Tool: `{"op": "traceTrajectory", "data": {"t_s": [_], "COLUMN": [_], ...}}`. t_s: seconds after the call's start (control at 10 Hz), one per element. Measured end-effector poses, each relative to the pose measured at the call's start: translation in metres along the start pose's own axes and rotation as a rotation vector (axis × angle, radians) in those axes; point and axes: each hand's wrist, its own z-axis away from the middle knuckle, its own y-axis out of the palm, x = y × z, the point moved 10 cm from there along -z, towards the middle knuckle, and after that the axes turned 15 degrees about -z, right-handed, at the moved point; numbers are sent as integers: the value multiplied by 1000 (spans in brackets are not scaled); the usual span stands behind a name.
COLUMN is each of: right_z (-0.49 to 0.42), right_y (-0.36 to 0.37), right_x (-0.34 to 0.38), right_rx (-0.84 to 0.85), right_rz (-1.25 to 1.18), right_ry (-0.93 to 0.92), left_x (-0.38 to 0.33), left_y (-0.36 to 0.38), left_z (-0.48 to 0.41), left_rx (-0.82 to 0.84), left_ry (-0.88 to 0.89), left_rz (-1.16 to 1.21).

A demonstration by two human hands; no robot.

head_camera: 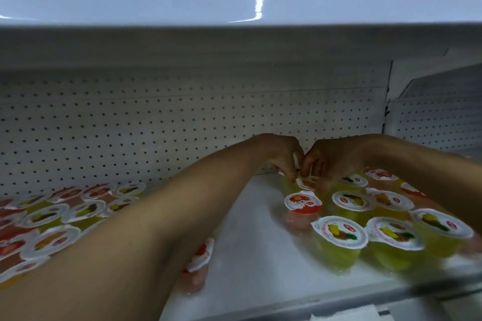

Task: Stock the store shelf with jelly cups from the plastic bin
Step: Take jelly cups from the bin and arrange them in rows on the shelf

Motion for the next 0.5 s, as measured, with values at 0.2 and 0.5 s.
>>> {"op": "traceTrajectory", "data": {"t_s": [0.2, 0.5], "right_z": [-18, -60], "right_y": [1, 30], "right_x": [13, 101], "right_rx": [-50, -18], "right_rz": [-99, -313], "right_ry": [-106, -259], "left_x": [59, 271], "left_y": [7, 58], "left_z": [41, 81], "left_rx": [92, 175], "left_ry": [-63, -299], "left_rz": [-55, -80]}}
